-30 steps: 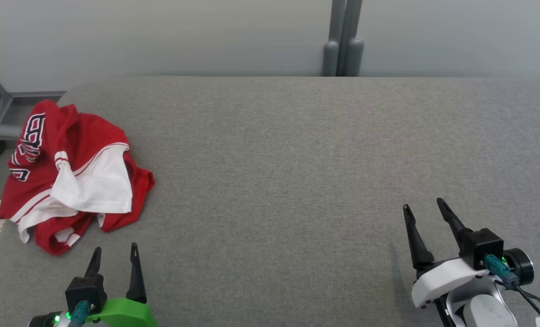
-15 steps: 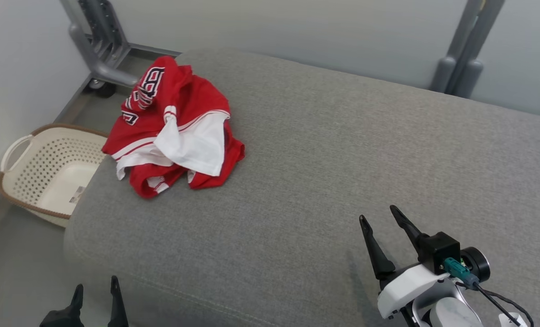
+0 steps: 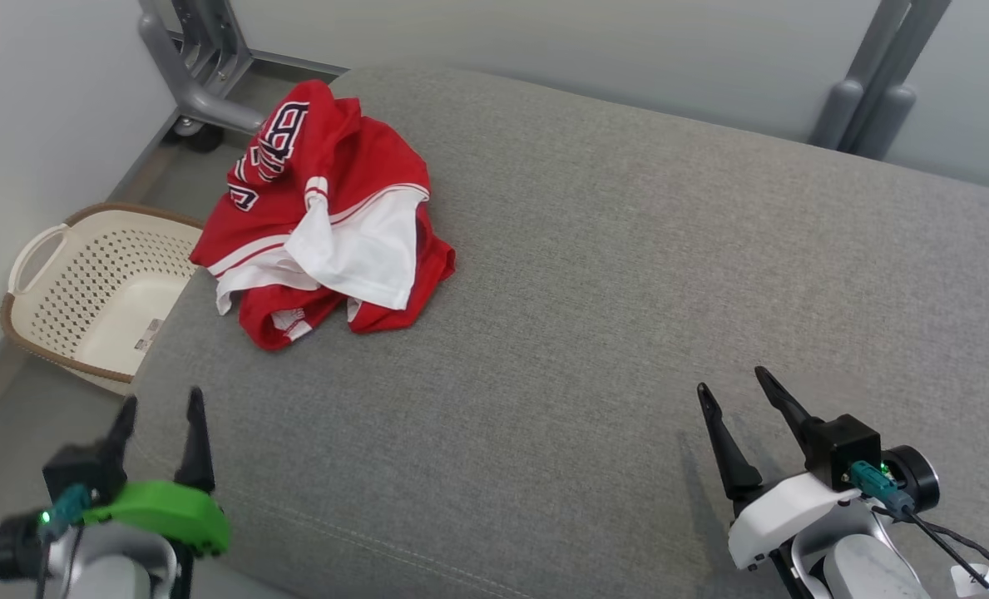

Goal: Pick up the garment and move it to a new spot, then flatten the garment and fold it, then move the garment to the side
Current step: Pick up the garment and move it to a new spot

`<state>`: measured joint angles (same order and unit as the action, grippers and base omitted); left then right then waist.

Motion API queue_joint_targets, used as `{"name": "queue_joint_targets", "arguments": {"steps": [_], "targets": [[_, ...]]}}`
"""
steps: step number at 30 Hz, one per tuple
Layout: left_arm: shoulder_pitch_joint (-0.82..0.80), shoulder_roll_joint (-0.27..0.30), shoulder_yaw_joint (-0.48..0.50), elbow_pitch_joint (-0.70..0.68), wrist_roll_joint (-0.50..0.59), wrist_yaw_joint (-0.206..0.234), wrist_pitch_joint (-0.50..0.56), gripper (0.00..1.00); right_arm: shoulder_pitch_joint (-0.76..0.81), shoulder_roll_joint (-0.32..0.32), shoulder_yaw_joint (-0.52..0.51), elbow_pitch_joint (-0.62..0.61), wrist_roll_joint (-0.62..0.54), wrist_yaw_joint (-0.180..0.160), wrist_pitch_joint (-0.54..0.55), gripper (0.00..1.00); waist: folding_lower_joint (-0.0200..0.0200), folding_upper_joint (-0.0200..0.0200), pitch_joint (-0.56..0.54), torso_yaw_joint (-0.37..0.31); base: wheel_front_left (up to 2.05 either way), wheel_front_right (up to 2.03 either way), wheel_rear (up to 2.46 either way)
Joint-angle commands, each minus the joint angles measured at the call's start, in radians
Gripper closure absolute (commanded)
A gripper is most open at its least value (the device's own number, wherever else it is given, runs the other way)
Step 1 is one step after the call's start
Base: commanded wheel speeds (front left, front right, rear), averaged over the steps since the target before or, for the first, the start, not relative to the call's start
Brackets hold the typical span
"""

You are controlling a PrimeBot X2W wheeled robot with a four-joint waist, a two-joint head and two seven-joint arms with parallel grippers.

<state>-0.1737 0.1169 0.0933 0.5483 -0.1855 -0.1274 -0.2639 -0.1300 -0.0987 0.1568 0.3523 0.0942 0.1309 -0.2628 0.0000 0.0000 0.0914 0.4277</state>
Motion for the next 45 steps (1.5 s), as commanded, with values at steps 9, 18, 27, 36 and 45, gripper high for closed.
{"name": "queue_joint_targets", "arguments": {"steps": [9,18,27,36,45], "targets": [[-0.383,0.250,-0.205,0.154,-0.167,-0.002,0.087,0.00,-0.037,-0.026,-0.010,0.008,-0.002,0.000,-0.003,0.00,0.0000,0.0000,0.123,-0.159,0.00,0.00,0.00],[-0.540,0.389,-0.314,0.226,-0.432,-0.002,0.228,0.00,-0.089,-0.033,-0.018,0.000,0.006,0.000,-0.003,0.00,0.0000,0.0000,0.213,-0.289,0.00,0.00,0.00],[-0.582,0.484,-0.399,0.234,-0.592,-0.002,0.318,0.00,-0.111,-0.035,-0.032,-0.011,0.004,0.000,-0.003,0.00,0.0000,0.0000,0.281,-0.380,0.00,0.00,0.00],[-0.650,0.507,-0.400,0.418,-0.601,0.052,0.360,0.00,-0.131,-0.039,-0.031,-0.013,0.014,0.000,-0.003,0.00,0.0000,0.0000,0.342,-0.449,0.00,0.00,0.00],[-0.686,0.468,-0.413,0.538,-0.602,0.089,0.398,1.00,-0.127,-0.037,-0.055,-0.001,0.026,-0.001,0.001,0.00,0.0000,0.0000,0.374,-0.470,0.00,0.00,0.00]]}}
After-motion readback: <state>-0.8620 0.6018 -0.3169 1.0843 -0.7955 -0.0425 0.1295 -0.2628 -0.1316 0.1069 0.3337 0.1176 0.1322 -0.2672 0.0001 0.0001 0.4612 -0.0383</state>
